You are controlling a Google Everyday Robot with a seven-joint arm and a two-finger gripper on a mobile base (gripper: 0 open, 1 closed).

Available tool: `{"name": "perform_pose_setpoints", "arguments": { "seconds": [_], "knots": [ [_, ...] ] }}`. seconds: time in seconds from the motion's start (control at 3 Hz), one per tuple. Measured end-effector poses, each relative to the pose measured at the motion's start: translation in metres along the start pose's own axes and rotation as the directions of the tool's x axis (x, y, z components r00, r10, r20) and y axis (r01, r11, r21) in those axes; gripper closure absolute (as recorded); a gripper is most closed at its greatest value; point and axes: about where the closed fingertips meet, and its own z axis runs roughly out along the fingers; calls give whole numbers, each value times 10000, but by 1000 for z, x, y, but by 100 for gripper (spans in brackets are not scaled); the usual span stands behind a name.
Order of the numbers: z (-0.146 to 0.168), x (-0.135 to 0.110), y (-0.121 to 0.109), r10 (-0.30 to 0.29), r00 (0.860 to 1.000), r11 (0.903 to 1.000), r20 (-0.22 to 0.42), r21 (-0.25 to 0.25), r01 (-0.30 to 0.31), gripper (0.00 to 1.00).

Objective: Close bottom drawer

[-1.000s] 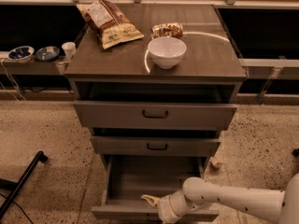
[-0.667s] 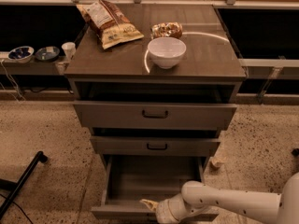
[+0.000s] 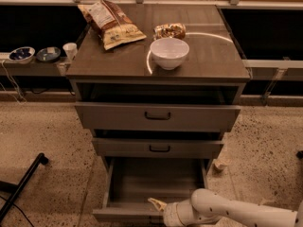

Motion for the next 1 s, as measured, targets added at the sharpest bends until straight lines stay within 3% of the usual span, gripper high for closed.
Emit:
{"name": "perform_pose_setpoints", "arguments": {
  "seconds": [0.33, 0.67, 1.0],
  "knots": [
    [-6, 22, -13, 136, 9999, 9941, 24, 1074, -137, 0],
    [1, 50, -22, 355, 9992, 9834, -162, 1787, -321, 4],
    [11, 69, -30, 452, 9979, 9766, -461, 2122, -344, 4]
  ]
}}
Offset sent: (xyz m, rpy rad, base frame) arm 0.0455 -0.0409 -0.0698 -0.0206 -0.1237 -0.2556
